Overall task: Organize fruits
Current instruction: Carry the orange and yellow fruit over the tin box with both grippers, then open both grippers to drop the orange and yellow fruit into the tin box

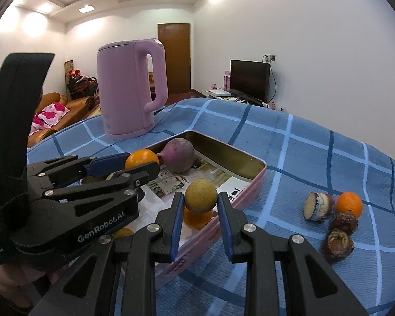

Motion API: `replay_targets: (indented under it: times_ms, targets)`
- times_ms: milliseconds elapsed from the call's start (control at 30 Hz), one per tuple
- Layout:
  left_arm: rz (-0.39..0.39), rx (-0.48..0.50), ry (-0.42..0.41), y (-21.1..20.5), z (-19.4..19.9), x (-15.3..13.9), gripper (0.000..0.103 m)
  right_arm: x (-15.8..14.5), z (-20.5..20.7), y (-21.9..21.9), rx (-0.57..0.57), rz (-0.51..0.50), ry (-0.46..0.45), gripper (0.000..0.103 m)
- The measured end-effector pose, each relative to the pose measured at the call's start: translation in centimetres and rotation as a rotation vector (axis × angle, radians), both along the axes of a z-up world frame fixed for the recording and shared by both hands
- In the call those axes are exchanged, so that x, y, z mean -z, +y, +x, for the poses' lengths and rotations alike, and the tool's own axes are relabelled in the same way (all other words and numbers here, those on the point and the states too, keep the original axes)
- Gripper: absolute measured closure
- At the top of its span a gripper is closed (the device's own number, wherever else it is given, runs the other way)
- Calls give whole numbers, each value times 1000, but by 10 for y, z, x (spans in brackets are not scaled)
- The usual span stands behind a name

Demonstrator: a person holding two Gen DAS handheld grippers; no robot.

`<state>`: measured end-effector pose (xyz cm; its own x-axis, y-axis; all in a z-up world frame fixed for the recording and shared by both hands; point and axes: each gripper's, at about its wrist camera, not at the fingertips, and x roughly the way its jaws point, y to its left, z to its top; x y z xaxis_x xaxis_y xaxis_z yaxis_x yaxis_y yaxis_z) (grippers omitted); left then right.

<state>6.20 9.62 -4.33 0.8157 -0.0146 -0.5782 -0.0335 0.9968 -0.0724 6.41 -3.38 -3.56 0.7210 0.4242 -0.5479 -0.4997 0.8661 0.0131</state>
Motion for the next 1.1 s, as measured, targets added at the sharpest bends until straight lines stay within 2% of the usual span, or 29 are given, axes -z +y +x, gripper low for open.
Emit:
replay_targets:
  times_ms: [200,667,867,900,967,1033,1100]
  targets:
    - [3,-8,21,4,2,2,65,6,5,5,-35,-16,53,75]
    - [31,-8,26,1,0,3,64,9,1,14,-98,-29,66,75]
    - [29,-12,23,2,-1,2,63,9,0,15,-92,-26,68,75]
    - [31,-15,19,2,-1,2,62,9,0,14,-91,-24,70,75]
    - [39,-27,12,2,-3,1,49,9,0,14,-94,-23,71,73]
    - [41,-33,6,2,-4,0,46,9,-2,17,-102,-31,66,66]
    - [42,-38,4,3,-5,0,37,8,-3,18,-104,-43,60,62]
